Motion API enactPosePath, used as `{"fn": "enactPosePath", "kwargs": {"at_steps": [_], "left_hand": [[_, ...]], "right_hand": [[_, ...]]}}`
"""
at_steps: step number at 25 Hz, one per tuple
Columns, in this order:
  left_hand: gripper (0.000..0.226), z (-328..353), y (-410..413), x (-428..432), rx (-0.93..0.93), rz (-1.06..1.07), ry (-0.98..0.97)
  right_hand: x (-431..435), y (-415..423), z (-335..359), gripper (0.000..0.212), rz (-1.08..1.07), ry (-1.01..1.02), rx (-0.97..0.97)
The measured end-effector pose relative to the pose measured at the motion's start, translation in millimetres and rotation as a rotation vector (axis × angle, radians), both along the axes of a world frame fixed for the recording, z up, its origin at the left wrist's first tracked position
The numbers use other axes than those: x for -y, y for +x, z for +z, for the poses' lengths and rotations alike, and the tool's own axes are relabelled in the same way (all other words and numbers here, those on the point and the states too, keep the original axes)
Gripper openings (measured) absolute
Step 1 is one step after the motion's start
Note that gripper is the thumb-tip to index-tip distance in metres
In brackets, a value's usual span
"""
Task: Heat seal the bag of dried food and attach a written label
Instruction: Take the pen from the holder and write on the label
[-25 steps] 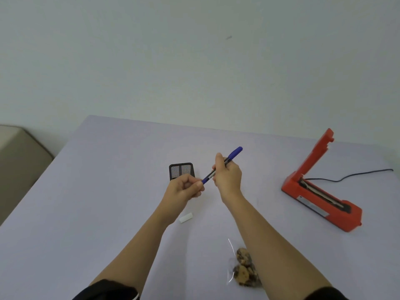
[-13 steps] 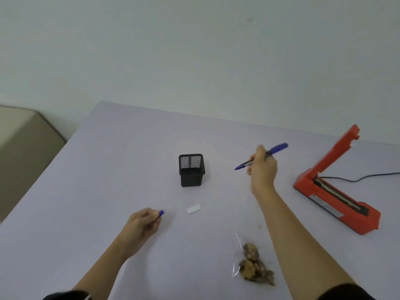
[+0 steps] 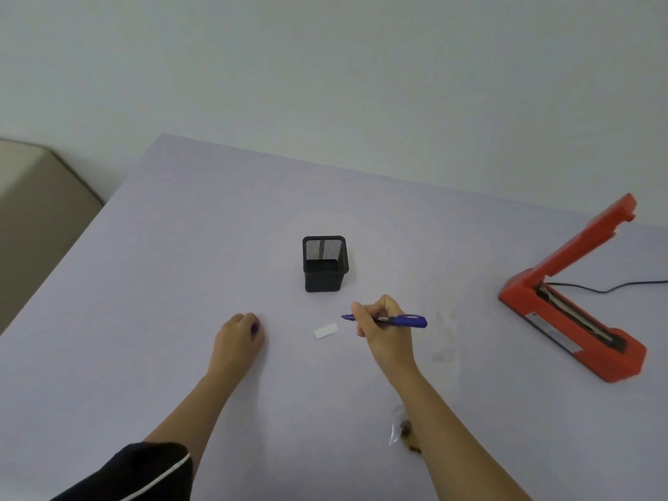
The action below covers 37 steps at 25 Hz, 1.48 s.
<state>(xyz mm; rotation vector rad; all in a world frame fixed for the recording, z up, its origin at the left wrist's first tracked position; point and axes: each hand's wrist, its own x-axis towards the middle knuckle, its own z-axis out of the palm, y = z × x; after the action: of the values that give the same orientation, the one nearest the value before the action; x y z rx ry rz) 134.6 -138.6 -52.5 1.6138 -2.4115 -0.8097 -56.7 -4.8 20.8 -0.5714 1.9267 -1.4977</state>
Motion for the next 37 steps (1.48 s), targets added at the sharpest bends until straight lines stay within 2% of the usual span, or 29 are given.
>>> {"fn": "enactPosePath", "kwargs": {"at_steps": [1,3,4,5,7,9,12,14,22,26,32,37], "left_hand": [[0.011,-1.2,0.6,-1.0,-0.013,0.006,0.021],[0.037,3.7,1.0,-5.7,-0.047,0.094,0.047],[0.046,5.9,1.2,-10.5,-0.086,0.113,-0.012],[0.044,6.5,1.6,-17.6,-0.157,0.059,-0.128],[0.028,4.0,-0.4,-36.9,-0.265,-0.209,-0.307],[0.036,-8.2,-9.7,-46.1,-0.253,-0.414,-0.264],[0.025,-17.1,-35.3,-45.3,-0.205,-0.278,-0.065],[0.028,-21.0,-50.3,-44.8,-0.203,-0.207,0.011],[0.035,-32.4,-52.8,-44.7,-0.239,-0.280,-0.015],[0.035,-35.8,-53.1,-43.6,-0.210,-0.373,-0.104],[0.032,-45.5,-50.3,-42.4,-0.209,-0.416,-0.262],[0.029,-39.7,-52.1,-41.8,-0.252,-0.452,-0.268]], "right_hand": [[0.6,-0.1,-2.1,0.030,-0.011,0.007,0.024],[3.3,1.1,-5.8,0.028,-0.017,0.025,0.078],[4.5,2.6,-7.3,0.030,-0.015,0.034,0.099],[5.6,4.4,-8.6,0.031,-0.016,0.043,0.117],[6.9,6.6,-10.1,0.030,-0.011,0.060,0.110],[7.3,5.9,-12.1,0.028,0.010,0.070,0.082],[10.1,0.2,-18.1,0.030,0.058,0.089,0.064],[14.3,-4.2,-22.1,0.030,0.099,0.143,0.000],[26.3,-11.1,-41.4,0.018,0.230,0.220,0.006],[24.7,-9.9,-49.2,0.025,0.210,0.226,0.047],[15.3,-10.6,-59.6,0.024,0.218,0.243,-0.014],[11.5,-11.6,-63.3,0.025,0.238,0.238,-0.050]]}}
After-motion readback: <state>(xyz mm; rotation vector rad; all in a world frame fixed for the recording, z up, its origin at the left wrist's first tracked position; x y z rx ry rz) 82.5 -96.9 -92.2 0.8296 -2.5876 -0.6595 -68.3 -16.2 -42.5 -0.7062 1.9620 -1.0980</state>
